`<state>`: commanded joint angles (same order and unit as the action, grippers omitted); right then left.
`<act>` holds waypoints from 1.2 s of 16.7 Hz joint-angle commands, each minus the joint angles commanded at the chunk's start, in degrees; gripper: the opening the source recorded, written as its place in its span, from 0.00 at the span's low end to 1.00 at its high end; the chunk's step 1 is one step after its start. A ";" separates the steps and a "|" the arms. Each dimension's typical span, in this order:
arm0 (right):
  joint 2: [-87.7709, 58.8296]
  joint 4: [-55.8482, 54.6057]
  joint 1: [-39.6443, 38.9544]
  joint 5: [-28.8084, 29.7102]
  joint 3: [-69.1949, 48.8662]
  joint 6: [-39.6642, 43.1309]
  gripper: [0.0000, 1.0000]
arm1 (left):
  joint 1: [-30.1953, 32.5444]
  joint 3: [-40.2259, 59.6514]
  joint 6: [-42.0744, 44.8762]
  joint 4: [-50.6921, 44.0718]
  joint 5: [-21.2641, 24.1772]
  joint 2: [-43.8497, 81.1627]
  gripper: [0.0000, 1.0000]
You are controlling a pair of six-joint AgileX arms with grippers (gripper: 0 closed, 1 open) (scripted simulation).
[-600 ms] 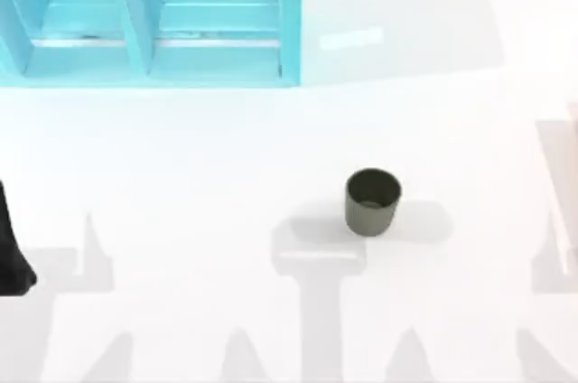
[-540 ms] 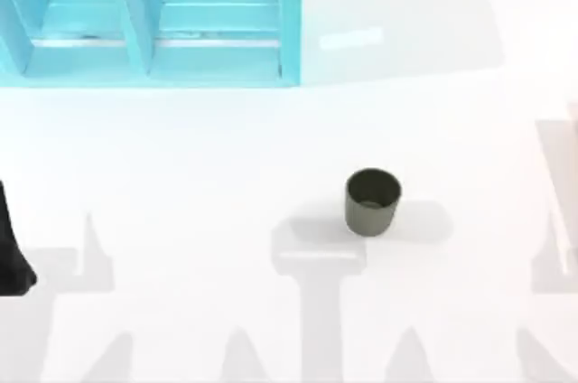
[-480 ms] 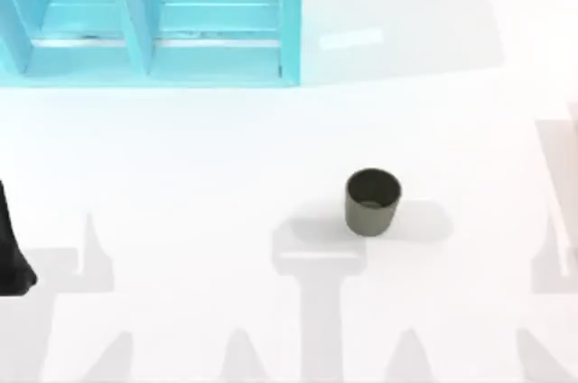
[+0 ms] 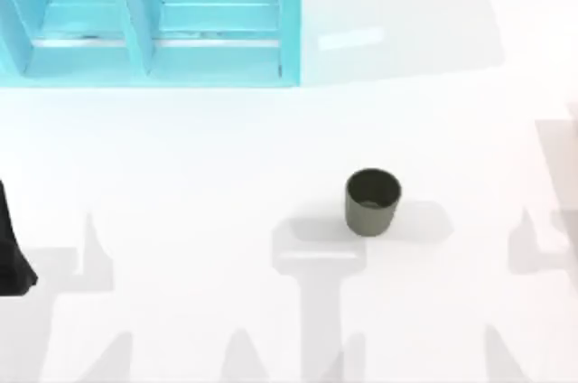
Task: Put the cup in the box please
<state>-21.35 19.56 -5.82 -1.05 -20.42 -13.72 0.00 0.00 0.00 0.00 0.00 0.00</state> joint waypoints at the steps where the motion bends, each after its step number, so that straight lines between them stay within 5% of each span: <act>1: -5.41 4.33 -1.23 -0.13 -4.63 -2.55 1.00 | 0.00 0.00 0.00 0.00 0.00 0.00 1.00; 11: -67.15 46.13 -15.13 0.05 -54.30 -20.72 1.00 | 0.00 0.00 0.00 0.00 0.00 0.00 1.00; 20: -96.88 59.31 -23.85 0.87 -85.78 -19.91 1.00 | 0.00 0.00 0.00 0.00 0.00 0.00 1.00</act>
<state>-118.23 78.86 -29.67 -0.18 -106.19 -33.63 0.00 0.00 0.00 0.00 0.00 0.00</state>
